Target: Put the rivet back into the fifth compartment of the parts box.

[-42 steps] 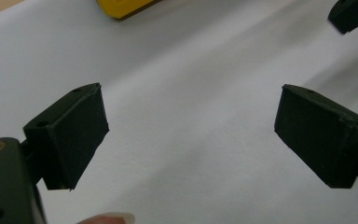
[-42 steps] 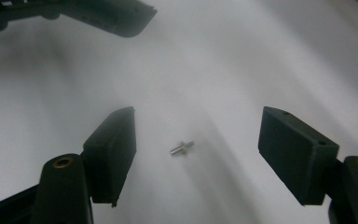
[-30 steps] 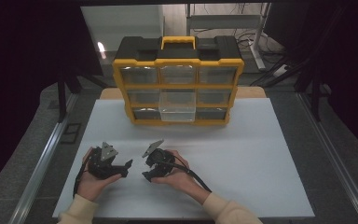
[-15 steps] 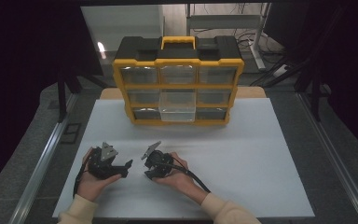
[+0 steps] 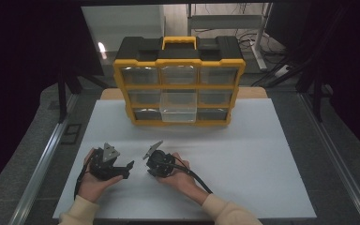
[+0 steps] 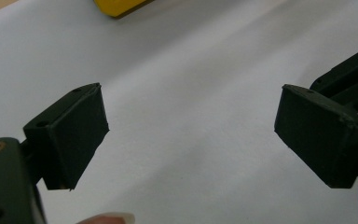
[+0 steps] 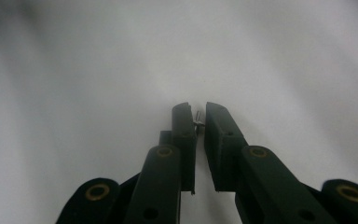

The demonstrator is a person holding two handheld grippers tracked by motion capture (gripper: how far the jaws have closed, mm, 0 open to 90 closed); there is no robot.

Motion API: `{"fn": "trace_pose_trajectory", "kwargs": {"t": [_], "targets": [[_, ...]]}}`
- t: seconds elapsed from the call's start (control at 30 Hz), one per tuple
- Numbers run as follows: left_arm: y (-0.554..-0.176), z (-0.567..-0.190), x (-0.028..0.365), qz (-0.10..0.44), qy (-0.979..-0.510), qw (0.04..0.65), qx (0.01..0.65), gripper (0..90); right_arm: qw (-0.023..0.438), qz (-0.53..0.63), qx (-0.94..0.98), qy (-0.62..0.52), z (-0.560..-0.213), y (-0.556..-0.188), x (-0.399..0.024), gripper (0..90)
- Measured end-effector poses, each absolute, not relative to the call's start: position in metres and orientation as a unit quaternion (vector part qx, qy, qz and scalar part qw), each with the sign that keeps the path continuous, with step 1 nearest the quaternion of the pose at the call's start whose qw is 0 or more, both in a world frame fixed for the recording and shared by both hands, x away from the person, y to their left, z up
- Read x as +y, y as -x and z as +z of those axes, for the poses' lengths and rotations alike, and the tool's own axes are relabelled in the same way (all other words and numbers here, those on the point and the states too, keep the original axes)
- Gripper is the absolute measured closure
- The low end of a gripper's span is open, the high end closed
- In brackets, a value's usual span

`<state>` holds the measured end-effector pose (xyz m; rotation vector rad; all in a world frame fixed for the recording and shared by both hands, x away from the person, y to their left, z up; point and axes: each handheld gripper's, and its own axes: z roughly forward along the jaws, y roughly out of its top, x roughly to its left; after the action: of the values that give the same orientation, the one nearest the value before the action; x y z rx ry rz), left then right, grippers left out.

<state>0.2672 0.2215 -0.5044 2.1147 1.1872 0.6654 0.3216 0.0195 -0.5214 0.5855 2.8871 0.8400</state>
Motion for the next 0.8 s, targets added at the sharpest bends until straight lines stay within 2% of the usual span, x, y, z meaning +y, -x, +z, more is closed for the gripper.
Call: {"fn": "trace_pose_trajectory", "kwargs": {"t": [0.07,0.1,0.47,0.8], "targets": [[-0.267,-0.504,0.223,0.252,-0.797,0.311,0.452,10.0,0.037,0.275,0.941,-0.191,-0.521,-0.322,0.019,83.4],[-0.267,-0.504,0.223,0.252,-0.796,0.312,0.453,10.0,0.031,0.277,0.941,-0.191,-0.521,-0.323,0.018,87.1],[-0.268,-0.504,0.224,0.252,-0.797,0.310,0.452,10.0,0.020,0.275,0.942,-0.192,-0.519,-0.324,0.016,87.2],[-0.268,-0.504,0.224,0.252,-0.795,0.313,0.454,10.0,0.006,0.308,0.932,-0.190,-0.496,-0.326,0.002,87.2]]}}
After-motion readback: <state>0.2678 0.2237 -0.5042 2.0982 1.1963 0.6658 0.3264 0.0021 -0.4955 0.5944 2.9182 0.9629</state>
